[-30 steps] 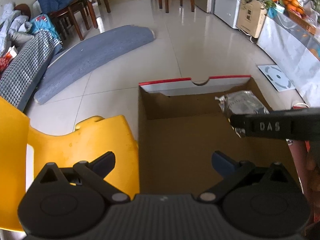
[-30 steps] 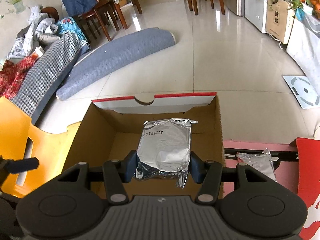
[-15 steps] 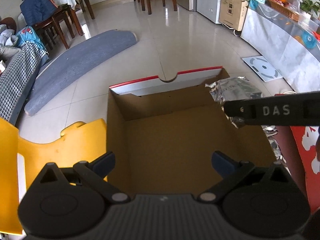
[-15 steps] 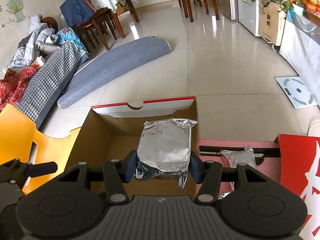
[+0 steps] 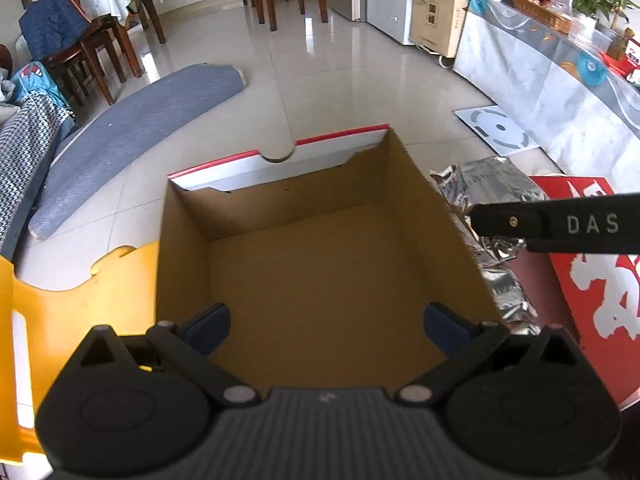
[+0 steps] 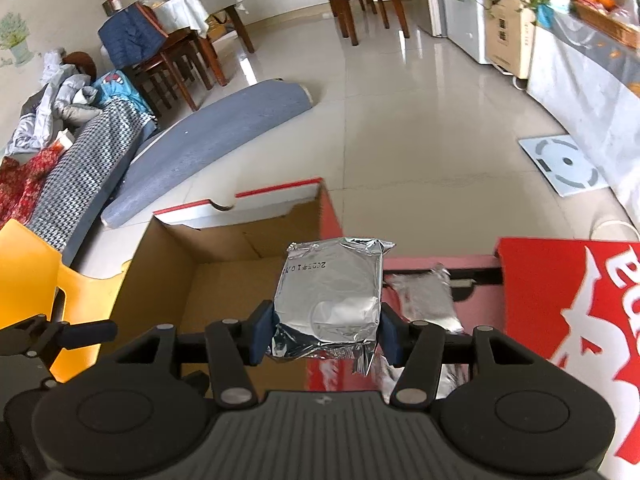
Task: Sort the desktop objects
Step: 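Carry the held packet over the red Kappa shoebox with the right tool, then lower the packet onto the others in the shoebox and open the right tool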
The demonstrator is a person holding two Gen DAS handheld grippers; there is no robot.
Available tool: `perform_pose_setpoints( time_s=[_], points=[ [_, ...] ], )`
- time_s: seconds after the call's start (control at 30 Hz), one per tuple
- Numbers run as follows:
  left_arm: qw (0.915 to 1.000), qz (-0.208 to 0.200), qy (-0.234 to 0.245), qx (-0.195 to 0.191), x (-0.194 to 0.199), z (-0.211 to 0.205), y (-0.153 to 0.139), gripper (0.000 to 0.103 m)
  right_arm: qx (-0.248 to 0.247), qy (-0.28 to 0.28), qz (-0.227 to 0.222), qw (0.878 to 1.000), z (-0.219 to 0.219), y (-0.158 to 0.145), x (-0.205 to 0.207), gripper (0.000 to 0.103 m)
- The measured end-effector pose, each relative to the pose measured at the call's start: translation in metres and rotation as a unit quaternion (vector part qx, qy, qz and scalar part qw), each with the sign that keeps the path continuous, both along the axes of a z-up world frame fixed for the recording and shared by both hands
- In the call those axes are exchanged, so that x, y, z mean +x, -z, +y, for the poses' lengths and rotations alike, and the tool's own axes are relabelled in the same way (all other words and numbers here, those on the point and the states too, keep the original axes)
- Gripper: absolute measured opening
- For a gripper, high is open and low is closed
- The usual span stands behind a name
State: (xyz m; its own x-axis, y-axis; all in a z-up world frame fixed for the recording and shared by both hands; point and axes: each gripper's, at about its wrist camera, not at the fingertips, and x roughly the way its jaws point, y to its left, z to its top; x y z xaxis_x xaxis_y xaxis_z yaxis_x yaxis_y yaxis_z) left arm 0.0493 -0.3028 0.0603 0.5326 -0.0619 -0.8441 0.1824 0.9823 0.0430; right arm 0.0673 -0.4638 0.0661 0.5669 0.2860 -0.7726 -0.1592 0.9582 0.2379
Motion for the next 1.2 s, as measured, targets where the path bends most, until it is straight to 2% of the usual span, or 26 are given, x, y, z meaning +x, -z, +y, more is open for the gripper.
perform_pose_setpoints(
  time_s=[0.47, 0.83, 1.2],
  points=[
    [0.9996, 0.011, 0.026, -0.01, -0.019, -0.029, 0.009, 0.103, -0.015, 0.038, 0.03, 0.999, -0.051, 0.023, -0.023, 0.053],
    [0.9987, 0.016, 0.048, -0.011, -0.023, -0.051, 0.014, 0.103, -0.016, 0.057, 0.079, 0.995, -0.071, 0.065, -0.037, 0.053],
    [0.9981, 0.022, 0.056, -0.01, -0.025, -0.062, 0.016, 0.103, -0.012, 0.073, 0.101, 0.992, -0.082, 0.082, -0.033, 0.054]
  ],
)
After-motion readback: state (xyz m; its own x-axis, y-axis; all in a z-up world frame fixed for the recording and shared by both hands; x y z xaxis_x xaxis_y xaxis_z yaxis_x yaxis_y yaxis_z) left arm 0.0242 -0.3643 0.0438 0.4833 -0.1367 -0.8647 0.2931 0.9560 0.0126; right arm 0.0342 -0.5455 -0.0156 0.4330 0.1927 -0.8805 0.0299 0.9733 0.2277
